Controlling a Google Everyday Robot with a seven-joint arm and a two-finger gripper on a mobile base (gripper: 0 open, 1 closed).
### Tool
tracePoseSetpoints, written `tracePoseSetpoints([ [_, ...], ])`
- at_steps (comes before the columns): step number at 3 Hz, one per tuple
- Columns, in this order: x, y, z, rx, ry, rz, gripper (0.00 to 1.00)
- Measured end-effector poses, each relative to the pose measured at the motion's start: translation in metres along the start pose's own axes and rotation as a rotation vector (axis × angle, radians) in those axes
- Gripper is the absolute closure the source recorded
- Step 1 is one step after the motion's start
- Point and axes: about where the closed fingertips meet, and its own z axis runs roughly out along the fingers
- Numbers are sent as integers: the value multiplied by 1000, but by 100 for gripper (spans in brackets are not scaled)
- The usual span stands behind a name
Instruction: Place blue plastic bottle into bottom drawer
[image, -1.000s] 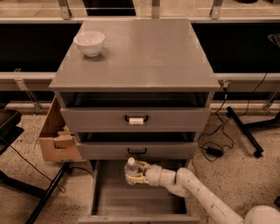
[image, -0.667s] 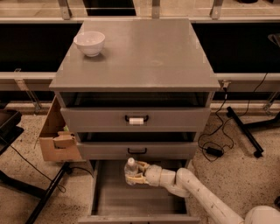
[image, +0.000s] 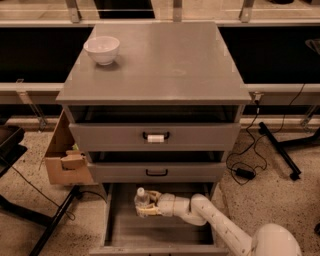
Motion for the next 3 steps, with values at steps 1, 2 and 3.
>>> tracePoseSetpoints([
  [1,33,-2,16,-53,3,-25,100],
  [2,56,-5,25,-92,2,-49,100],
  [3,74,-3,34,-114,-6,-58,100],
])
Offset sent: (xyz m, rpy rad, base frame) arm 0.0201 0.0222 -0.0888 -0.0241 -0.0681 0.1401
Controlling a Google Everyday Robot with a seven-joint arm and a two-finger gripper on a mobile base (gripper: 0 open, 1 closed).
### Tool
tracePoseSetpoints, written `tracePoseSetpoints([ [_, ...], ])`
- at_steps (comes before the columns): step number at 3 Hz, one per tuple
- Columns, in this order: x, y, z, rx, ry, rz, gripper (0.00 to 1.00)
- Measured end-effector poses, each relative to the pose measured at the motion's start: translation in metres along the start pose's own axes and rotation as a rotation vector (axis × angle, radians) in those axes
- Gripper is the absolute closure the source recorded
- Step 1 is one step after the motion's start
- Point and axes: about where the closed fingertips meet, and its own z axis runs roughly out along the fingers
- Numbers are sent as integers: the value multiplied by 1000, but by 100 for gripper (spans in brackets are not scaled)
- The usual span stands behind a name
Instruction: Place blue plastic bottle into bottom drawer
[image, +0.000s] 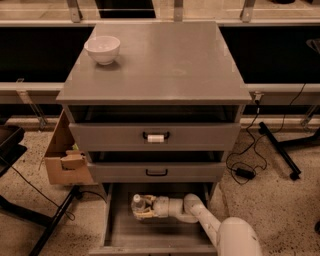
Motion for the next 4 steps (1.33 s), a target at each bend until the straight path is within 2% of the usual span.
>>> tracePoseSetpoints([
  [1,19,12,13,-1,-34,3,97],
  [2,28,20,22,1,-57,7,74],
  [4,28,20,22,1,-57,8,28],
])
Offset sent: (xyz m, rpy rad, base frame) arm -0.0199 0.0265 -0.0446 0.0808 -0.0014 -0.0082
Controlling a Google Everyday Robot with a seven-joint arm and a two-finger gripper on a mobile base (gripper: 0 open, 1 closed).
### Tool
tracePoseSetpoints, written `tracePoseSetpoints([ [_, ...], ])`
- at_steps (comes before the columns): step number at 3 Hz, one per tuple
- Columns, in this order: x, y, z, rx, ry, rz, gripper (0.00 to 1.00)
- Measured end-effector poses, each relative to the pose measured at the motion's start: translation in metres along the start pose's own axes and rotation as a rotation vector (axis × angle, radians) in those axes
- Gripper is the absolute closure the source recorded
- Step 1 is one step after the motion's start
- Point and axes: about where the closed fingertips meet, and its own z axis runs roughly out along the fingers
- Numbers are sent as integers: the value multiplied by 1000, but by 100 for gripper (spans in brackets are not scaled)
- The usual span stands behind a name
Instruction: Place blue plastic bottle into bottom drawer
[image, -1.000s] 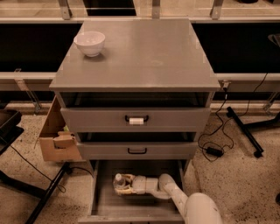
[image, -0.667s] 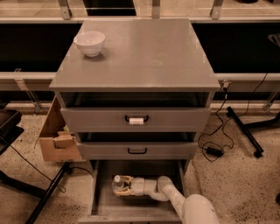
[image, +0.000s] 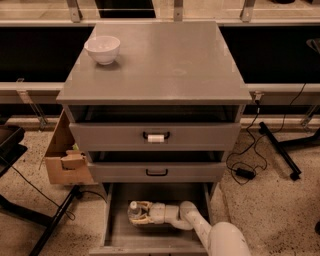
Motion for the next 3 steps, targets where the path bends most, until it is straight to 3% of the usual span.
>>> tracePoseSetpoints([
  [1,0,0,0,0,0,0,0],
  [3,-9,-2,2,-19,7,3,0],
])
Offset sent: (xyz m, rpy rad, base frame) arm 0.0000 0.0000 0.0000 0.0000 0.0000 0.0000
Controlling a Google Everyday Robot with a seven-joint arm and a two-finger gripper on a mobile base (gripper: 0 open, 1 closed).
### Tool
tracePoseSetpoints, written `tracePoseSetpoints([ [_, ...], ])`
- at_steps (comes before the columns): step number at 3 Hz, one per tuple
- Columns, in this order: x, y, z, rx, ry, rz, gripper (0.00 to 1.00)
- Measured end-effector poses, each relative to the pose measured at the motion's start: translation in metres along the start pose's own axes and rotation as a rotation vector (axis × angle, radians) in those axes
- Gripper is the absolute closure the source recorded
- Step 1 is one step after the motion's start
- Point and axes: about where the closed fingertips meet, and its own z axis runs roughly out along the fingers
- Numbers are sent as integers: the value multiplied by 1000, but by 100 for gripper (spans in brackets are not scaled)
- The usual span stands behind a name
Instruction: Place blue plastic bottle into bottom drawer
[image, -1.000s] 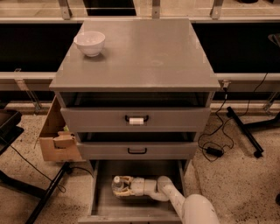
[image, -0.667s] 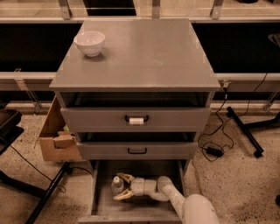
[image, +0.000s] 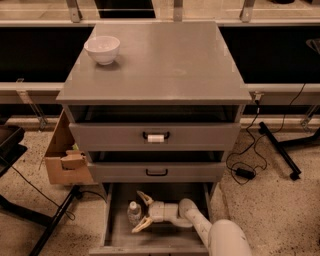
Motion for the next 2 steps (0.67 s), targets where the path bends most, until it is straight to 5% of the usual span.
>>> tracePoseSetpoints([
  [2,-41,-14,-82,-62,284,38,0],
])
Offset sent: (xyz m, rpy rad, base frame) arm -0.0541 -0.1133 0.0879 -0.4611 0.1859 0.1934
